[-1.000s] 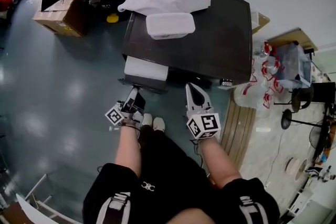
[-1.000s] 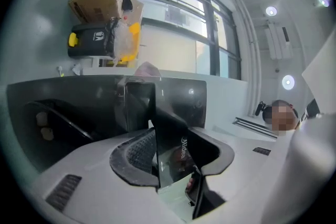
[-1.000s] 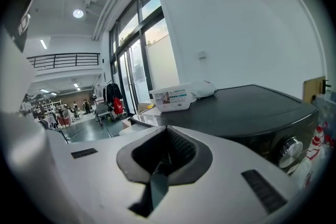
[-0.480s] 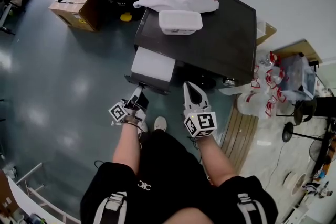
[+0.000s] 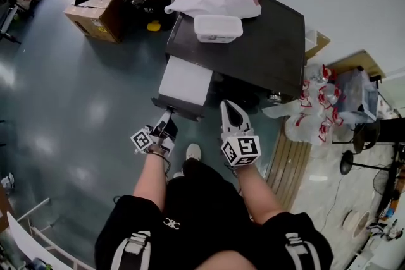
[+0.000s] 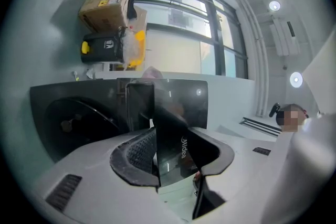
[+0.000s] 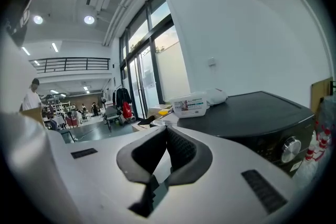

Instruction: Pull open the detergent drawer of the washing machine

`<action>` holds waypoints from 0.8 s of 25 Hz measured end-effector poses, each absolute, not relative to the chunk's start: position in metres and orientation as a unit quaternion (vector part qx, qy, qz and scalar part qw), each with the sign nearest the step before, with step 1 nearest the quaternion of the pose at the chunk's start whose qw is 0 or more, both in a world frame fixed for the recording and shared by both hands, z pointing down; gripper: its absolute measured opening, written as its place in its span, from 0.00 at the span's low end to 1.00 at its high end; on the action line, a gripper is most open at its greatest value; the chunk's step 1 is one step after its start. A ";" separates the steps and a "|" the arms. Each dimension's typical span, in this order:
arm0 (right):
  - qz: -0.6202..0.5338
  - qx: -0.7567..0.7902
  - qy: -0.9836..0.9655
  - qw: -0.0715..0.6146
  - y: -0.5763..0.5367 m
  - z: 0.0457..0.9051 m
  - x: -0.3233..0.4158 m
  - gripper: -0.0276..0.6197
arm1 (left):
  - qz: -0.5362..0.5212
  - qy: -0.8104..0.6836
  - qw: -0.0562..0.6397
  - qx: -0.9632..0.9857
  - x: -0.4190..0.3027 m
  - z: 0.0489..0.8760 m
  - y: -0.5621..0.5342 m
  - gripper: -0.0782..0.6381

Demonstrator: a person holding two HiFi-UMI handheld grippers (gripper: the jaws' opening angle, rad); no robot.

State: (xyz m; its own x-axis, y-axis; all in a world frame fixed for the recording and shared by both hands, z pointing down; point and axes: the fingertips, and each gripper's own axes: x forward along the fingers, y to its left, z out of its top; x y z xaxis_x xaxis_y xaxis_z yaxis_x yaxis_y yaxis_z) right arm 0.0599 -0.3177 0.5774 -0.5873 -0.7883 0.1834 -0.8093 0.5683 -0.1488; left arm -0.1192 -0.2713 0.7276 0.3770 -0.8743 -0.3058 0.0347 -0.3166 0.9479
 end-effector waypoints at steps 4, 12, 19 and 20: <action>0.125 0.461 -0.878 0.039 -0.304 0.574 0.064 0.05 | -0.457 -0.315 0.501 0.664 -0.118 0.729 -0.257 0.36; 0.111 0.457 -0.881 0.046 -0.274 0.562 0.065 0.05 | -0.457 -0.318 0.502 0.661 -0.120 0.728 -0.228 0.36; 0.110 0.449 -0.885 0.050 -0.252 0.558 0.062 0.05 | -0.461 -0.313 0.497 0.665 -0.122 0.731 -0.196 0.35; 0.112 0.449 -0.885 0.050 -0.249 0.558 0.062 0.05 | -0.461 -0.313 0.496 0.666 -0.122 0.731 -0.192 0.35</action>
State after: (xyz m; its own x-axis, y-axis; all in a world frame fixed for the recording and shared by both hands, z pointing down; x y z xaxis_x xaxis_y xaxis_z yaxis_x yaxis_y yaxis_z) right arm 0.0621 -0.2489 0.5584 -0.5927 -0.7831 0.1885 -0.8054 0.5726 -0.1534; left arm -0.1224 -0.1919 0.7313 0.3784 -0.8742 -0.3042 0.0411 -0.3125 0.9490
